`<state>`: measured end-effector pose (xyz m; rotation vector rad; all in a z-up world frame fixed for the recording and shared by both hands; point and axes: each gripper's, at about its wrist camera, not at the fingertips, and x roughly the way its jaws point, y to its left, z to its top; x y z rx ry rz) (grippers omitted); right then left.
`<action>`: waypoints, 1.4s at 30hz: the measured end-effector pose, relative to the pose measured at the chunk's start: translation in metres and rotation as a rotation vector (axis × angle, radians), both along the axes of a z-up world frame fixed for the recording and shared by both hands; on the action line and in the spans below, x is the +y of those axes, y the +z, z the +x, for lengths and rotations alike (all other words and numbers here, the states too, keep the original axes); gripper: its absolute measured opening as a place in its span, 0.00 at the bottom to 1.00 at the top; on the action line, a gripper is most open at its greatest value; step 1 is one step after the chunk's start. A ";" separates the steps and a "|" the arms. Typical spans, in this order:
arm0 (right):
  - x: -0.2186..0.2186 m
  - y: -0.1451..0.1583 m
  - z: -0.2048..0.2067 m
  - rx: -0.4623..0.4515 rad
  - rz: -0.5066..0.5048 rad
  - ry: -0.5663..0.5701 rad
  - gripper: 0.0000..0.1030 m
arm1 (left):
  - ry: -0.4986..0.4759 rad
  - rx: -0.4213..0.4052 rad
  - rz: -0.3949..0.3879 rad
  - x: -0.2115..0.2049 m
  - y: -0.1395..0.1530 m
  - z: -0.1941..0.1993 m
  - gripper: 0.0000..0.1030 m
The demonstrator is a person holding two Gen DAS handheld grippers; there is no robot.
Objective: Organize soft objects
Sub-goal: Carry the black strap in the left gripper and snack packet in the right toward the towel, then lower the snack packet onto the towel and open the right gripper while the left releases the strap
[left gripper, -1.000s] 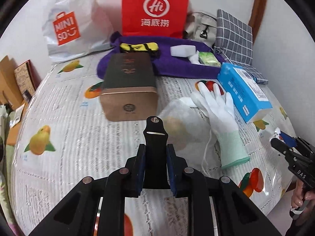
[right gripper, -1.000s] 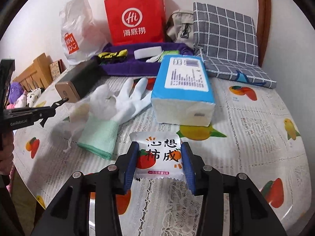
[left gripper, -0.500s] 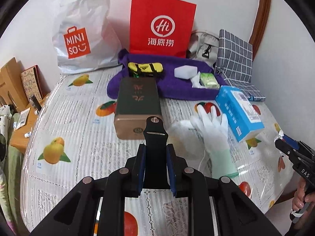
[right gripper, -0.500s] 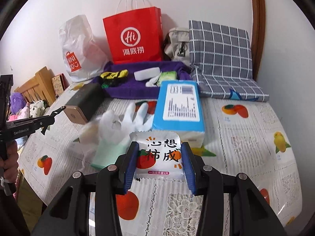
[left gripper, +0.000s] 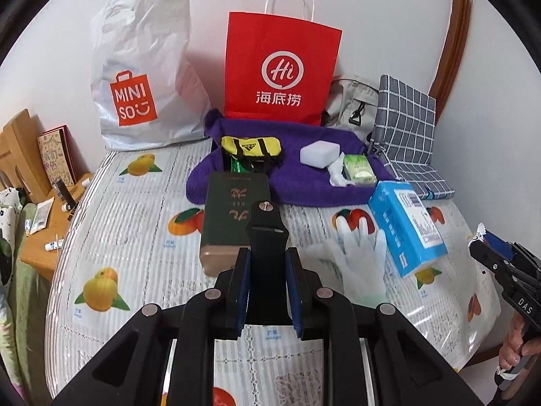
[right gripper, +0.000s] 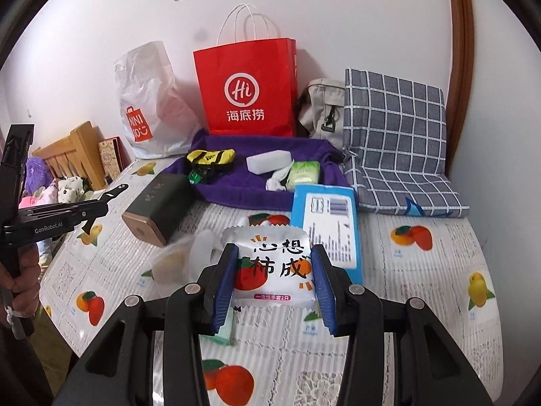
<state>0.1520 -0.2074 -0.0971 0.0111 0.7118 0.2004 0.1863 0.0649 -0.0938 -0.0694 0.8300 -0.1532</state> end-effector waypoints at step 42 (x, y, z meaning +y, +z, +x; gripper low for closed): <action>-0.004 0.018 0.144 0.008 0.034 0.027 0.42 | 0.020 -0.003 -0.021 -0.021 0.020 0.123 0.19</action>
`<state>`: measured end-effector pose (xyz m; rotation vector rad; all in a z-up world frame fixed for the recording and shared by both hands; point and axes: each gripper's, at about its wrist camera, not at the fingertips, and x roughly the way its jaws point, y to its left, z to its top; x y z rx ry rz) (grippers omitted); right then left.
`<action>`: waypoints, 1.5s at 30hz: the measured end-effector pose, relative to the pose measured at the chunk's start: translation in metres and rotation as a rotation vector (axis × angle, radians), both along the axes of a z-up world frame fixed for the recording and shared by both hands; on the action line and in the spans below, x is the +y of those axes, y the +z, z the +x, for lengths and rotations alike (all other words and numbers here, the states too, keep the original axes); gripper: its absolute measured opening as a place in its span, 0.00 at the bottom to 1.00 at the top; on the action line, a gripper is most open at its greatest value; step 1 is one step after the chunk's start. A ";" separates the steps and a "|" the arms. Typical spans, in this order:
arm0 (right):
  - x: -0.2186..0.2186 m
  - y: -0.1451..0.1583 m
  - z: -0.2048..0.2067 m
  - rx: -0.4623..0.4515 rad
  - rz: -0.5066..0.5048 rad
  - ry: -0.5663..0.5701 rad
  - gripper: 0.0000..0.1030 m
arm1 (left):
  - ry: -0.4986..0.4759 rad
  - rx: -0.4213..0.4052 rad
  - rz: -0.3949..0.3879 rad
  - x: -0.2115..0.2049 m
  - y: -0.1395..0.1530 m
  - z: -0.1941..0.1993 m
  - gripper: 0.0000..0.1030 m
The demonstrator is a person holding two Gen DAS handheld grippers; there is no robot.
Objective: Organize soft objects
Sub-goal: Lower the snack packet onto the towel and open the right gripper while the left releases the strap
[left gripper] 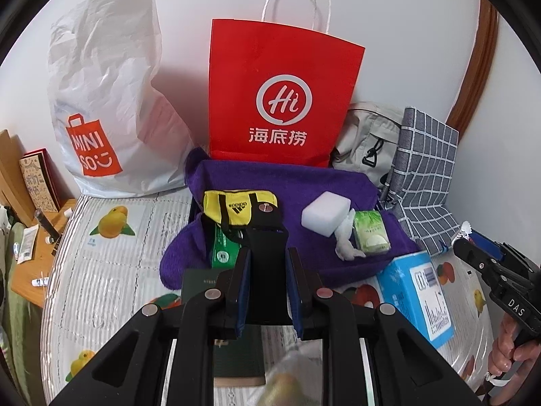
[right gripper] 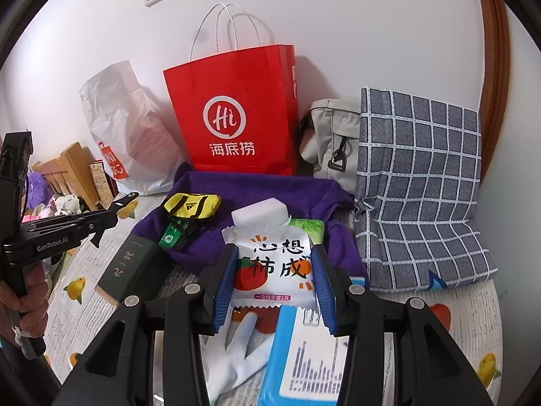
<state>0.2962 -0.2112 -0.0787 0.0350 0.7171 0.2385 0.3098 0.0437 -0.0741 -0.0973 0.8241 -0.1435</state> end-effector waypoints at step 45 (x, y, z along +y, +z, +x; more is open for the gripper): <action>0.008 -0.097 0.152 0.265 -0.028 0.024 0.43 | 0.009 0.154 0.025 -0.006 -0.064 0.128 0.19</action>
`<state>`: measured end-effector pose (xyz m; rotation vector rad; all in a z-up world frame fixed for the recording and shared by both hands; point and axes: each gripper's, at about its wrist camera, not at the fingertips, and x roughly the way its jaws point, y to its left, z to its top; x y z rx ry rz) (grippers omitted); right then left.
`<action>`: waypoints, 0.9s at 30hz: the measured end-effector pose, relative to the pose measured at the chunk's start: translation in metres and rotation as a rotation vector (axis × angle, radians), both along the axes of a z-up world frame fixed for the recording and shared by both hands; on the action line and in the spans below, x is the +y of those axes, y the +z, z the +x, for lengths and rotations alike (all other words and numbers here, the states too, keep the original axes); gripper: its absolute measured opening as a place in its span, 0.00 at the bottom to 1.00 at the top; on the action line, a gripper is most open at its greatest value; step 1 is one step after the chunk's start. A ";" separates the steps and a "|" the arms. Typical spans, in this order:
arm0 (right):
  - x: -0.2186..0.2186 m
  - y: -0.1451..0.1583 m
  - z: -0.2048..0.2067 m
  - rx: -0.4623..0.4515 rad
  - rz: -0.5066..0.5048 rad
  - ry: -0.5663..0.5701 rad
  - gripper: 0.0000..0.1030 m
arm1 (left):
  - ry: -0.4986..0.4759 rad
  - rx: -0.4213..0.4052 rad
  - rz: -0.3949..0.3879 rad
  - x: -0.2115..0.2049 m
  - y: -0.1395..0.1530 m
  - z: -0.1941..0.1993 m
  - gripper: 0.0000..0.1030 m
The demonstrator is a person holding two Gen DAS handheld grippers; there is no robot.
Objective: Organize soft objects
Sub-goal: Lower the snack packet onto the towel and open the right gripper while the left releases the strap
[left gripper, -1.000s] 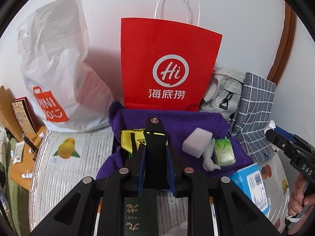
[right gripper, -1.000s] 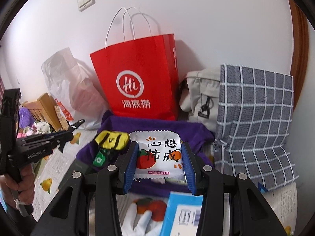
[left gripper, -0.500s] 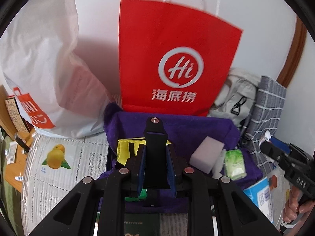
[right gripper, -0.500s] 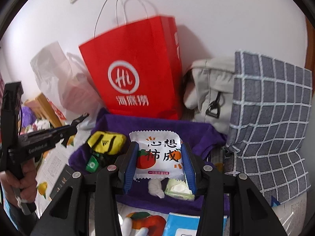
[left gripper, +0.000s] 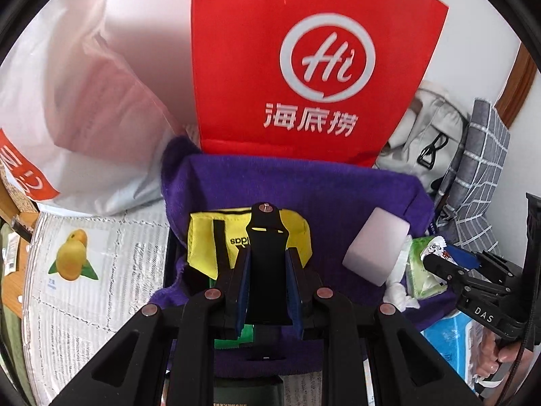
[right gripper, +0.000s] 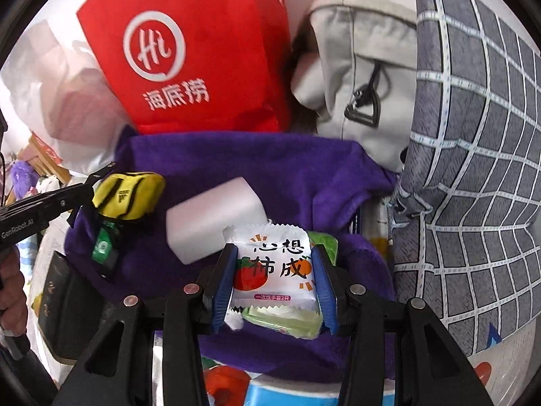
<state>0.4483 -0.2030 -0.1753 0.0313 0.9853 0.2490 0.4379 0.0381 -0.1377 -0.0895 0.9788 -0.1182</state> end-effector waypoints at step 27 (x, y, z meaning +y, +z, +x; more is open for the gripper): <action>0.004 0.005 -0.001 -0.031 -0.036 -0.039 0.68 | 0.010 0.048 -0.044 0.001 -0.011 0.004 0.21</action>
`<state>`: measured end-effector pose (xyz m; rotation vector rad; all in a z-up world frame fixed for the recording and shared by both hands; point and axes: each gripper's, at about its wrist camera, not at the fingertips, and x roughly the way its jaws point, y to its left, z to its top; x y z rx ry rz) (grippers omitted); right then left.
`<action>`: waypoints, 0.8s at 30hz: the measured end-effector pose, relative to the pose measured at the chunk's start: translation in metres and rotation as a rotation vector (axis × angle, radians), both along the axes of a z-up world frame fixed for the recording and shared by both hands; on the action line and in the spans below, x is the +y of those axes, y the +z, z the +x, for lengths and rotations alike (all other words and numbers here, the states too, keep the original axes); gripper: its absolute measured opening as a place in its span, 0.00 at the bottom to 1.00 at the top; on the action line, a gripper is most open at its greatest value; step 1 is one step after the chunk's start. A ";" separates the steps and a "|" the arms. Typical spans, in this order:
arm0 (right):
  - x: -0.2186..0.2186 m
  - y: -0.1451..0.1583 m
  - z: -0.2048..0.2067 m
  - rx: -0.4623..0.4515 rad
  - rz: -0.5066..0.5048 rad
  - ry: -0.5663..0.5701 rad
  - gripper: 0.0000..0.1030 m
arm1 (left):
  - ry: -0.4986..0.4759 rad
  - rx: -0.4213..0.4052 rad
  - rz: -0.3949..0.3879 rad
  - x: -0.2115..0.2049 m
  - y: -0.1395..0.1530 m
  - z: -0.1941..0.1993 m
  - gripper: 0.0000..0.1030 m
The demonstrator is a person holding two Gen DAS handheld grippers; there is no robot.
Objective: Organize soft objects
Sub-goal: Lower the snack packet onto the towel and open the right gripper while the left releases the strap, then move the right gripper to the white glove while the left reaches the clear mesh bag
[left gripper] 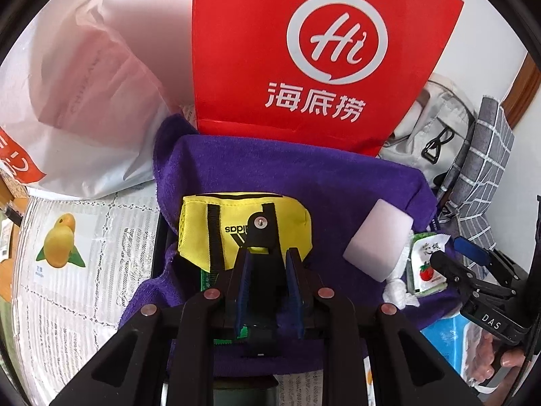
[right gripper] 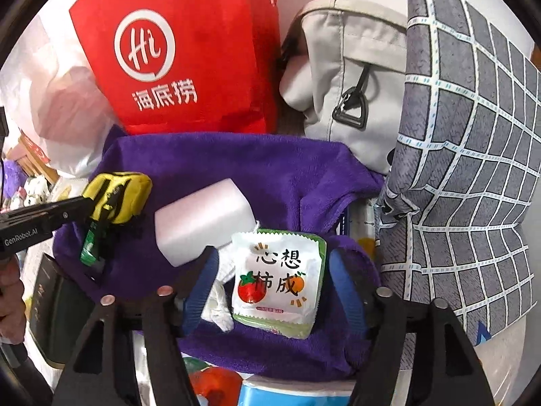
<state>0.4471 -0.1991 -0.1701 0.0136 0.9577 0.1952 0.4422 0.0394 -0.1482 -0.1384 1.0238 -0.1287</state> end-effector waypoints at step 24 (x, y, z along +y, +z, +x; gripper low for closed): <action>0.040 0.039 -0.195 -0.063 0.059 0.046 0.54 | -0.126 -0.159 0.052 -0.017 0.064 -0.079 0.42</action>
